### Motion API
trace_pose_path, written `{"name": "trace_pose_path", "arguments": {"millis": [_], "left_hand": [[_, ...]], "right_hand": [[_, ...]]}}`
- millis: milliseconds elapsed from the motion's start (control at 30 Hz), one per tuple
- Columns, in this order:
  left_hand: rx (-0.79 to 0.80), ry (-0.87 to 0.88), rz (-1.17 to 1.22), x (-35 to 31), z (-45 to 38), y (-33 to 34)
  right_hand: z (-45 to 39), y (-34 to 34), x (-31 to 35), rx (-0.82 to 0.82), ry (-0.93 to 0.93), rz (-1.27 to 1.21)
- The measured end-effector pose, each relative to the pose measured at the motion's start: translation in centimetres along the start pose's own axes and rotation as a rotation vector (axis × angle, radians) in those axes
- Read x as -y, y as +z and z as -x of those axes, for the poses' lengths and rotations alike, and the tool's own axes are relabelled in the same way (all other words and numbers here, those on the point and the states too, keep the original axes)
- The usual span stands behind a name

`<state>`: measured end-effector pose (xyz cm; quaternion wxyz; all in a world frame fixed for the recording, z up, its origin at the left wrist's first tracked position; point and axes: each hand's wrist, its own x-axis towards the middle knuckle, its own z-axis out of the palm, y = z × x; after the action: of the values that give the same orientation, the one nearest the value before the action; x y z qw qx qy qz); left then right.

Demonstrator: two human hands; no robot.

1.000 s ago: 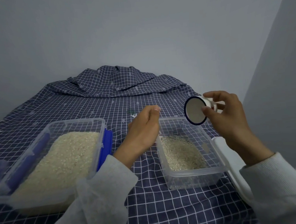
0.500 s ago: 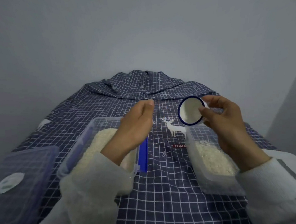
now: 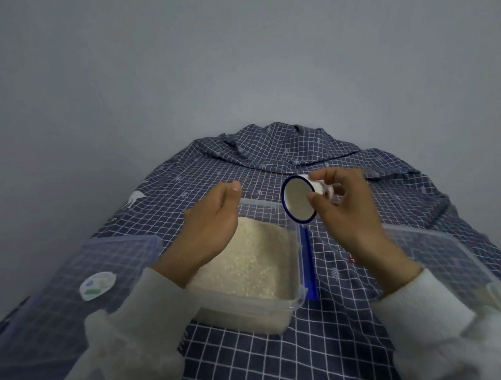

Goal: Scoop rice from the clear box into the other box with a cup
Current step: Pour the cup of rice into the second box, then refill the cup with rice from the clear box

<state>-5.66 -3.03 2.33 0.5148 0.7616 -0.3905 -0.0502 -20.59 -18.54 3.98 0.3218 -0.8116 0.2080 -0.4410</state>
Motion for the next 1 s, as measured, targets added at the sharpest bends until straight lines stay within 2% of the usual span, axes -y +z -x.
{"name": "trace_pose_path", "arguments": {"millis": [167,567,733,1000], "left_hand": [[-0.021,0.006,-0.027,2.0,0.2,-1.0],[-0.011,-0.075,0.064,4.5,0.8,-1.0],[-0.008,-0.086,0.102,5.1,0.9,-1.0],[0.003,-0.106,0.104,5.6,0.9,-1.0]], "right_hand": [[-0.7,2.9,0.3,0.116,-0.077,0.149],[-2.7,8.0,-1.6,0.411,-0.128,0.389],[-3.2,9.4,-1.8,0.472,-0.185,0.479],[-3.1,11.1,-1.1,0.505,-0.240,0.466]]}}
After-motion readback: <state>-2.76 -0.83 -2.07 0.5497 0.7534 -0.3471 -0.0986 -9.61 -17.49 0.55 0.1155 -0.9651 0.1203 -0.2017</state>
